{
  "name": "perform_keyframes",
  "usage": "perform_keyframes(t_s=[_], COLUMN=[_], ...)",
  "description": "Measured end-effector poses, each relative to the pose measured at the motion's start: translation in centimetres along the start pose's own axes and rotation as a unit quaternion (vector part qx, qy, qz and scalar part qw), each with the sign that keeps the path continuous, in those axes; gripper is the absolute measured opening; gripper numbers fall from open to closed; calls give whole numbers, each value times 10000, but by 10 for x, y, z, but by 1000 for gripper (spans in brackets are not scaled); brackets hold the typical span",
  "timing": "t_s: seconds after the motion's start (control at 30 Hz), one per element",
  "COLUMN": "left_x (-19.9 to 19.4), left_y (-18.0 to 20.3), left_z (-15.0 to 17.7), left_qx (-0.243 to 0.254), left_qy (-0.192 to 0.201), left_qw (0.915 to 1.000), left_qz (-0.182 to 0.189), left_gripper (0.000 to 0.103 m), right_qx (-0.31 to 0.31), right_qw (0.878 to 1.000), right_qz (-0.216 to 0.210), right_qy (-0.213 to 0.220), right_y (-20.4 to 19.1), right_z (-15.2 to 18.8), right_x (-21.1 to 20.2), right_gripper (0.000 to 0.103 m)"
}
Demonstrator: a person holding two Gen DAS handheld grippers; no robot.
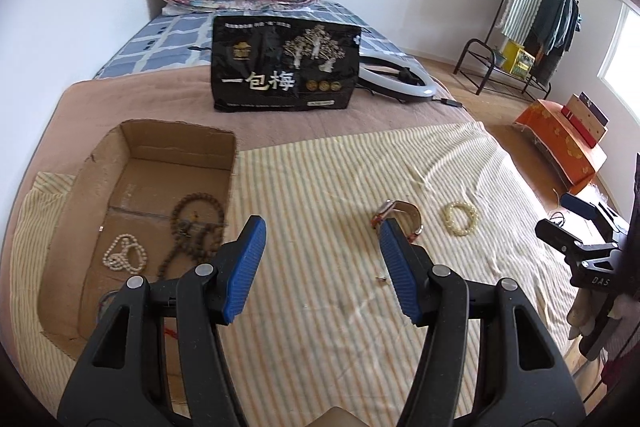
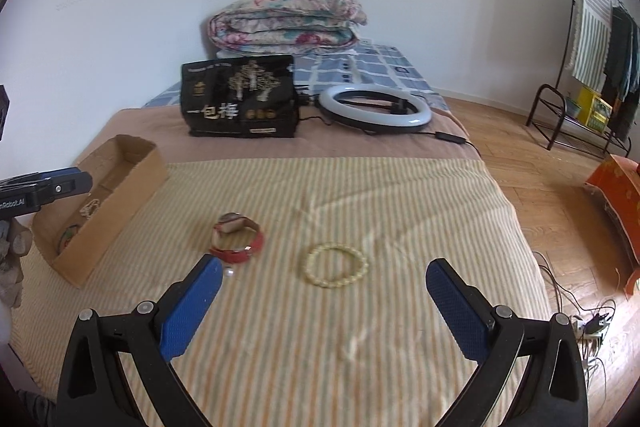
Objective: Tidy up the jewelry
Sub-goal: 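Withdraw both tools from the box toward the red watch and bracelet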
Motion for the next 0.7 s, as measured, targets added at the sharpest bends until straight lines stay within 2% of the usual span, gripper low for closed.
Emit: perform_keyframes(t_s=[0.37,0.7], left_x=[43,78], left_y=[34,40], left_z=[11,32], left_qx=[154,167], left_qy=[-321,-682], left_qw=[9993,9975], left_qz=[80,95], left_gripper=[61,61], right_qx=[174,64], right_qw=[9991,9981], right_qz=[-2,-184], right_qy=[-387,-589], right_y=[34,29], right_z=[22,38], right_x=[32,58], right_gripper=[103,102])
Point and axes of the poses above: each gripper's, at about its wrist camera, not at the fingertips, and x roughly the way its jaws point, y to its right, z to its underside, the point moved 1 cm from there along x, roughly the way its jaws point, and after that the axes turned 7 degrees about -x, right-handed, at the moved point
